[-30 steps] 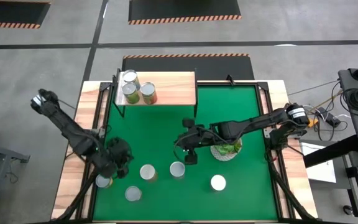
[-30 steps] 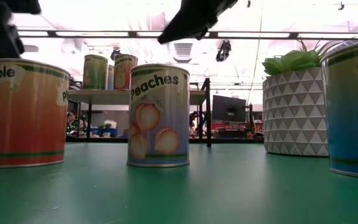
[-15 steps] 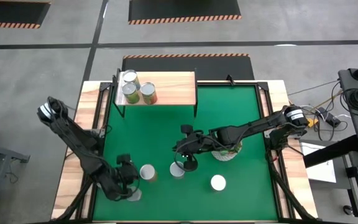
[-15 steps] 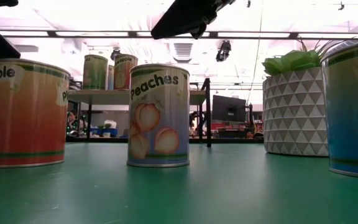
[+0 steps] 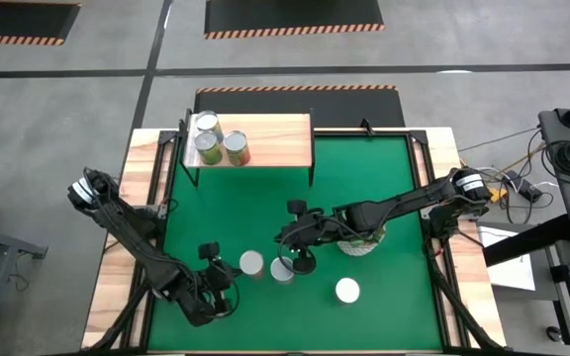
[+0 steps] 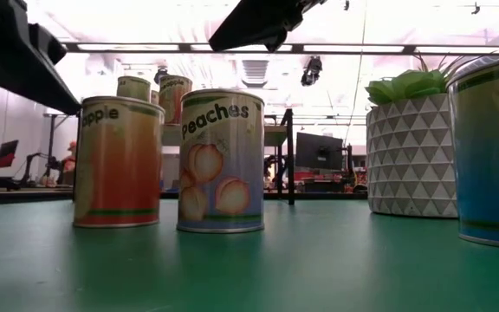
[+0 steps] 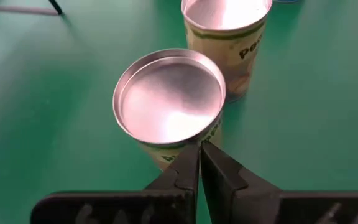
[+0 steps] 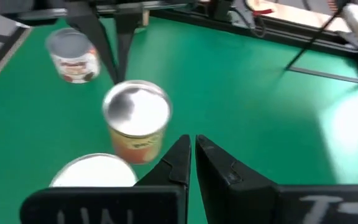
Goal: Pick and place cans onto a shelf
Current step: Put the canned pineapple on the shelf
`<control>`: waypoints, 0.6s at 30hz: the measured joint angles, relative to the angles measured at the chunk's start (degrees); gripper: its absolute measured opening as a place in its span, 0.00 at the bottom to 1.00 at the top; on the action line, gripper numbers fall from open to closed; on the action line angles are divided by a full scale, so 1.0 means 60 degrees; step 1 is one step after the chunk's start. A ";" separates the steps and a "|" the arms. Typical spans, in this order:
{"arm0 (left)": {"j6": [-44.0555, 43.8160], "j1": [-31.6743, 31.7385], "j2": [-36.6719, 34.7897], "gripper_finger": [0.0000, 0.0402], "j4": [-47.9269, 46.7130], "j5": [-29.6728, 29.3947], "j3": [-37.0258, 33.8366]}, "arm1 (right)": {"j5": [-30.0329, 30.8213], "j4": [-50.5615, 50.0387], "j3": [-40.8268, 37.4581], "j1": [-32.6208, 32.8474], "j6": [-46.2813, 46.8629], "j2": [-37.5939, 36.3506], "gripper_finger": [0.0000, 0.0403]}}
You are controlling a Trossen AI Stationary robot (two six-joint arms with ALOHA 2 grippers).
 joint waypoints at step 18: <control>0.2155 0.0118 -0.0848 0.00 0.0017 -0.0728 0.0380 | -0.0283 0.0356 0.0822 0.0061 0.0800 0.1178 0.72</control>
